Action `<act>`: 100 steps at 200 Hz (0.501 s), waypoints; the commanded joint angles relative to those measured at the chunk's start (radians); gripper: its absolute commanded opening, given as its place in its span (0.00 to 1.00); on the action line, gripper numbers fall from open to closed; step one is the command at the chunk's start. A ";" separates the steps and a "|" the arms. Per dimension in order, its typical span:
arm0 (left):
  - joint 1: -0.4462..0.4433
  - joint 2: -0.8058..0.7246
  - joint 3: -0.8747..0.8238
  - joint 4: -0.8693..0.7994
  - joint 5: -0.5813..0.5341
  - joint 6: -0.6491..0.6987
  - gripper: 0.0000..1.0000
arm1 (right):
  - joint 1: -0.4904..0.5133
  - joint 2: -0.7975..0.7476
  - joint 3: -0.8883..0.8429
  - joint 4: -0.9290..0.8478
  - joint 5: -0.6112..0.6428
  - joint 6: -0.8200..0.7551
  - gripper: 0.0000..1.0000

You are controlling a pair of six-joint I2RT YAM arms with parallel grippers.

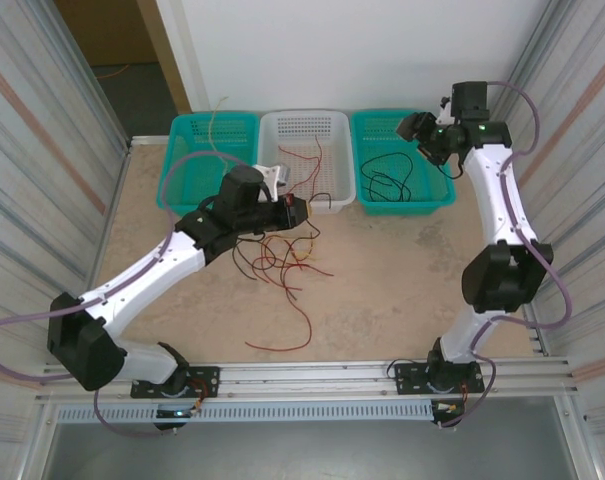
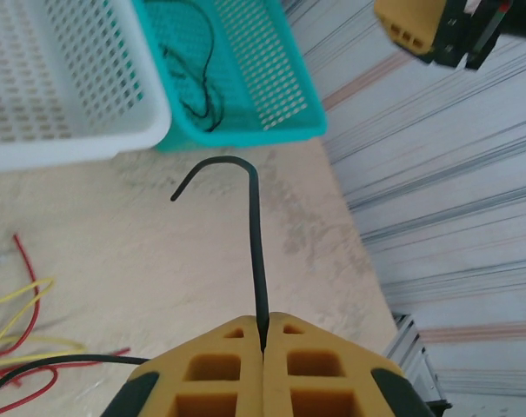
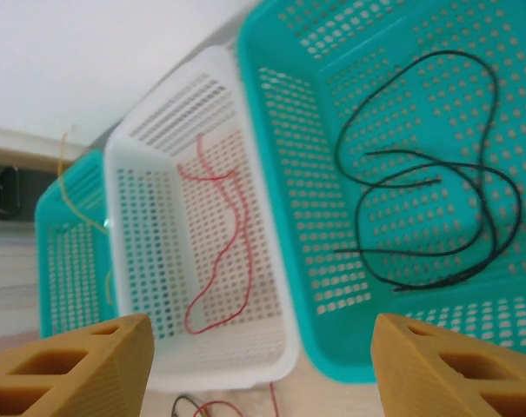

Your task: Untangle the cables

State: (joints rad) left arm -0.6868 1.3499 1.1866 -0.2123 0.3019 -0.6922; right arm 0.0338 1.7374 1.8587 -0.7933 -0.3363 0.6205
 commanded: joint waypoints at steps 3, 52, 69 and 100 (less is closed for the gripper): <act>0.009 -0.032 -0.073 0.107 0.011 0.033 0.00 | 0.131 -0.171 -0.141 -0.021 0.053 -0.026 0.67; 0.022 -0.061 -0.081 0.196 0.097 0.012 0.00 | 0.383 -0.545 -0.563 0.229 0.081 0.126 0.69; 0.024 -0.068 -0.019 0.161 0.126 -0.015 0.00 | 0.469 -0.605 -0.609 0.260 0.047 0.169 0.70; 0.021 -0.100 0.027 0.116 0.110 -0.063 0.00 | 0.647 -0.652 -0.656 0.257 0.089 0.141 0.74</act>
State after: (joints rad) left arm -0.6670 1.3178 1.1553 -0.0917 0.3946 -0.7086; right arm 0.5858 1.1107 1.2301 -0.5819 -0.2771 0.7372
